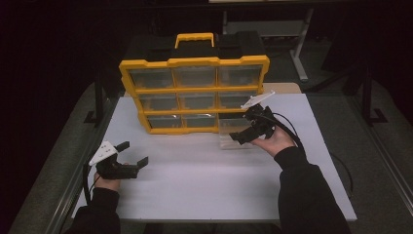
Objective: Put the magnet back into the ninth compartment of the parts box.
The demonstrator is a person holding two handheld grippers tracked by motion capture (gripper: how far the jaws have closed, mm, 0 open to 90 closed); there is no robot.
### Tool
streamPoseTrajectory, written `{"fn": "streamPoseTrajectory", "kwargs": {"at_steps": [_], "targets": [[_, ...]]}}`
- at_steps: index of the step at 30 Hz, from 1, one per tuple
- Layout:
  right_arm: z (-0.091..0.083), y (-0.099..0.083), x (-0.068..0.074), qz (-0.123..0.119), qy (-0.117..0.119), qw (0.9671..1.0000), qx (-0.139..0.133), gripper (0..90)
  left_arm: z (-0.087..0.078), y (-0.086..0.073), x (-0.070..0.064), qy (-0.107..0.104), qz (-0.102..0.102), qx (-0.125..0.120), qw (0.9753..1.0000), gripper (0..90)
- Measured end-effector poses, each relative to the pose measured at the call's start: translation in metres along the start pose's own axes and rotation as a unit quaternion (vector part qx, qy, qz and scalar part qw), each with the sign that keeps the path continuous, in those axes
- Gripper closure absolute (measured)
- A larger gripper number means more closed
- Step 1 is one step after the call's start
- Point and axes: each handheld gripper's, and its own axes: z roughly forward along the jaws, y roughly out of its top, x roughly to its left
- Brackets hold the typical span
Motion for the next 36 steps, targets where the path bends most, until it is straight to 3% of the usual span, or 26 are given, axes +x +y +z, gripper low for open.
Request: {"fn": "streamPoseTrajectory", "kwargs": {"at_steps": [24,36], "targets": [[-0.022,-0.04,-0.005,0.029,-0.004,0.9987,-0.042,0.0,-0.002,0.0,0.001,0.007,-0.006,-0.001,1.0,0.0],[-0.037,-0.056,-0.005,0.036,-0.013,0.9956,-0.085,0.0,-0.003,-0.001,0.001,0.011,-0.01,-0.002,0.9999,0.0]]}}
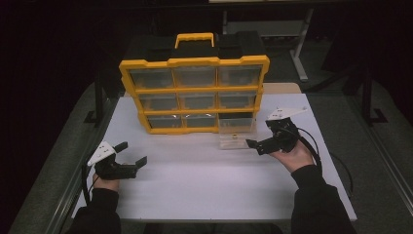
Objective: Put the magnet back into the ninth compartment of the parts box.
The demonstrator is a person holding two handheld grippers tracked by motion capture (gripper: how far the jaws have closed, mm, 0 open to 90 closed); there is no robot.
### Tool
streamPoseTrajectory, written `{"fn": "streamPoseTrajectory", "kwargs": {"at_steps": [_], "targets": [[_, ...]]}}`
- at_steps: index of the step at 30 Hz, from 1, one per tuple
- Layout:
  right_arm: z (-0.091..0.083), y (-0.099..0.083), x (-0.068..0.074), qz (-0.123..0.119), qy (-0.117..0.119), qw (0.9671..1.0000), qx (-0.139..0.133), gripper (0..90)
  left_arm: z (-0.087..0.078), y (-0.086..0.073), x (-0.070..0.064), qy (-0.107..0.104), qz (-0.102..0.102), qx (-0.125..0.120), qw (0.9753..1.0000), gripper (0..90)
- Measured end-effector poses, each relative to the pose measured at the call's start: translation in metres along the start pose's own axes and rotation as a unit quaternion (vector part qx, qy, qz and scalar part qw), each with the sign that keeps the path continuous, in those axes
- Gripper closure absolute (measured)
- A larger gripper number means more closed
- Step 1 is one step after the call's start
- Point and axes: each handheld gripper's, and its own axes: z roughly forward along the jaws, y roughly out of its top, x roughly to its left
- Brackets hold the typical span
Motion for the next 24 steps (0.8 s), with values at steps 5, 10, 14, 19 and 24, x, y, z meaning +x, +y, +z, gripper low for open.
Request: {"fn": "streamPoseTrajectory", "kwargs": {"at_steps": [5,10,14,19,24], "targets": [[-0.008,-0.008,0.0,0.008,0.004,0.9998,-0.02,0.0,0.0,0.0,0.0,0.001,0.0,0.001,1.0,0.0],[-0.013,-0.015,-0.001,0.013,0.001,0.9993,-0.035,0.0,0.0,0.0,0.0,0.003,0.0,0.002,1.0,0.0],[-0.015,-0.022,-0.002,0.021,0.0,0.9988,-0.043,0.0,0.0,0.0,0.0,0.004,0.002,0.003,1.0,0.0],[-0.019,-0.031,-0.006,0.034,0.004,0.9978,-0.058,0.0,0.0,0.0,0.0,0.004,0.002,0.003,1.0,0.0],[-0.019,-0.04,-0.008,0.04,0.006,0.9976,-0.056,0.0,0.0,-0.001,0.0,0.005,0.0,0.001,1.0,0.0]]}}
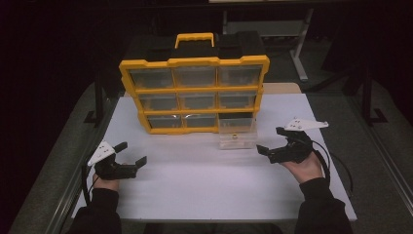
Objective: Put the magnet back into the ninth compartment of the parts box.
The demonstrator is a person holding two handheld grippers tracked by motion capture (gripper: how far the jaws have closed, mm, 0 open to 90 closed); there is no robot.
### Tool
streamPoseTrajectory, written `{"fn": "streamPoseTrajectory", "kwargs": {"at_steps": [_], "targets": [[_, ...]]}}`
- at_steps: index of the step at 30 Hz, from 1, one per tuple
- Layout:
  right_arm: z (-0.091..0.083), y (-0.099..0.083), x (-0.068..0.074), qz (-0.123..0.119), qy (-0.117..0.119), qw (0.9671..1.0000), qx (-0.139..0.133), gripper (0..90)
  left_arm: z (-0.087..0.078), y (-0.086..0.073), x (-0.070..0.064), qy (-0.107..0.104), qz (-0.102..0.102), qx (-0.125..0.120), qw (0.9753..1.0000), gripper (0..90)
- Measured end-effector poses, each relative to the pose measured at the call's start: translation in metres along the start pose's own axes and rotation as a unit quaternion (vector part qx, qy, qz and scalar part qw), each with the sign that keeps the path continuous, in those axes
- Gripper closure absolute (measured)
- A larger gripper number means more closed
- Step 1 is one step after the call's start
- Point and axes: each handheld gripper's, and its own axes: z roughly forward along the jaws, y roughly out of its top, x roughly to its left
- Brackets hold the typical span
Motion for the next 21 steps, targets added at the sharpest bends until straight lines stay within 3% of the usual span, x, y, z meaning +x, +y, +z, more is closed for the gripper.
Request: {"fn": "streamPoseTrajectory", "kwargs": {"at_steps": [8,21], "targets": [[-0.002,-0.011,-0.003,0.008,0.004,0.9999,-0.007,0.0,0.0,0.0,0.0,-0.001,-0.001,0.001,1.0,0.0],[-0.009,-0.03,-0.007,0.014,-0.018,0.9993,-0.028,0.0,0.001,0.0,0.0,-0.003,0.0,0.001,1.0,0.0]]}}
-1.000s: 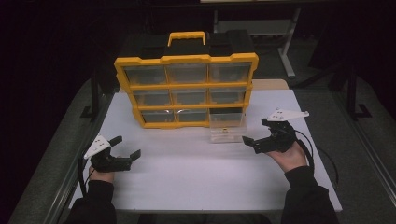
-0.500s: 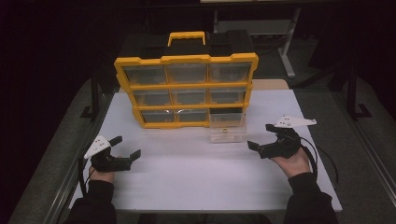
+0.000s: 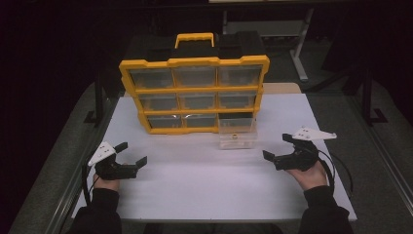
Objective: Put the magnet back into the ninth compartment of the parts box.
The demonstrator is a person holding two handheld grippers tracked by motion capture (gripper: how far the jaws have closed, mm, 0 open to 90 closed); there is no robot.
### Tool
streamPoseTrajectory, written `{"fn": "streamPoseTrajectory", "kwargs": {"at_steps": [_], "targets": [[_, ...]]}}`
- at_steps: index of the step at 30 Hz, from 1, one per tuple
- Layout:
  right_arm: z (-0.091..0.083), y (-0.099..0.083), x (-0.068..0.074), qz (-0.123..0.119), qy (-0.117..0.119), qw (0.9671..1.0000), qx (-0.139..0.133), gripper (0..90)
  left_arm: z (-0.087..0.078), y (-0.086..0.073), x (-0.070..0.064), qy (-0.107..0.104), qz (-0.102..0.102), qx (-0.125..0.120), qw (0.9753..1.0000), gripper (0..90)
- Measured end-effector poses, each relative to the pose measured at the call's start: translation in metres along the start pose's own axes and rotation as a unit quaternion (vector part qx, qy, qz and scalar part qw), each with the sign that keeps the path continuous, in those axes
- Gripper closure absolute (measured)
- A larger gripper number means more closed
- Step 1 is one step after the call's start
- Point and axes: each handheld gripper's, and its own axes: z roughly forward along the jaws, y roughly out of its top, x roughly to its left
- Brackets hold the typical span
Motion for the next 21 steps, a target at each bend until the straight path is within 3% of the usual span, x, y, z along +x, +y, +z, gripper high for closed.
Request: {"fn": "streamPoseTrajectory", "kwargs": {"at_steps": [13,21], "targets": [[-0.009,-0.016,-0.003,-0.003,-0.032,0.9985,-0.045,0.0,0.0,0.0,0.0,-0.002,0.0,0.0,1.0,0.0],[-0.011,-0.026,-0.004,-0.007,-0.035,0.9985,-0.041,0.0,0.0,0.001,-0.001,-0.005,0.0,-0.002,1.0,0.0]]}}
